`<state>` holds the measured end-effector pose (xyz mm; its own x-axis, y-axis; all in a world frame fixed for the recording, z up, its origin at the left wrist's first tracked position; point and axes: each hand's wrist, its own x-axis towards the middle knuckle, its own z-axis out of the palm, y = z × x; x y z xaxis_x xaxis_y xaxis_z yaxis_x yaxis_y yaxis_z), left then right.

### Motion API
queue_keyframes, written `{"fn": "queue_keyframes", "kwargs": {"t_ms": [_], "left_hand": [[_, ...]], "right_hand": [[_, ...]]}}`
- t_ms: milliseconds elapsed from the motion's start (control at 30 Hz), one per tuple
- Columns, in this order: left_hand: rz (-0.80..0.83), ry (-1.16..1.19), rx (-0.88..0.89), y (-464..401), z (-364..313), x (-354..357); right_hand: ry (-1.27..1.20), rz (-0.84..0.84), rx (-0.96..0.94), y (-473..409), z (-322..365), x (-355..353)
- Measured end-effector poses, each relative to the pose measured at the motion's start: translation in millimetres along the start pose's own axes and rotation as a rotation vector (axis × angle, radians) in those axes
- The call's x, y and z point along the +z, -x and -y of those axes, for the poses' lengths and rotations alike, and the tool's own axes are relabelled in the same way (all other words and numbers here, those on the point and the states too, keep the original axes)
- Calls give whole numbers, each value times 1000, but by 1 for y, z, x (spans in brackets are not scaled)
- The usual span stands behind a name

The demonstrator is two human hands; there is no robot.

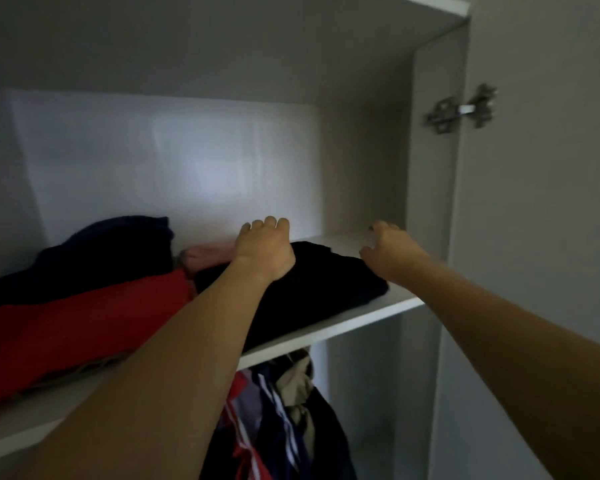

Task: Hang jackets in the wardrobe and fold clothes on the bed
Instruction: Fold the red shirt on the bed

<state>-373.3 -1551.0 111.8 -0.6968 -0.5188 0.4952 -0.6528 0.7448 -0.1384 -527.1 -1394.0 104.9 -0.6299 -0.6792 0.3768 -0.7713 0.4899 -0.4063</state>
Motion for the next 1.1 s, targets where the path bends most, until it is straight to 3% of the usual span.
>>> {"fn": "queue_keyframes", "kwargs": {"t_ms": [267, 533, 767, 1100], "left_hand": [[-157, 187, 349, 36, -163, -13], [-270, 396, 757, 107, -310, -58], [-281, 516, 1038, 245, -434, -154], [-245, 738, 1332, 535, -604, -311]], "right_hand": [[193, -66, 143, 125, -104, -70], [364, -233, 490, 300, -166, -167], [454, -379, 782, 511, -182, -251], [527, -509, 1079, 857, -177, -373]]}}
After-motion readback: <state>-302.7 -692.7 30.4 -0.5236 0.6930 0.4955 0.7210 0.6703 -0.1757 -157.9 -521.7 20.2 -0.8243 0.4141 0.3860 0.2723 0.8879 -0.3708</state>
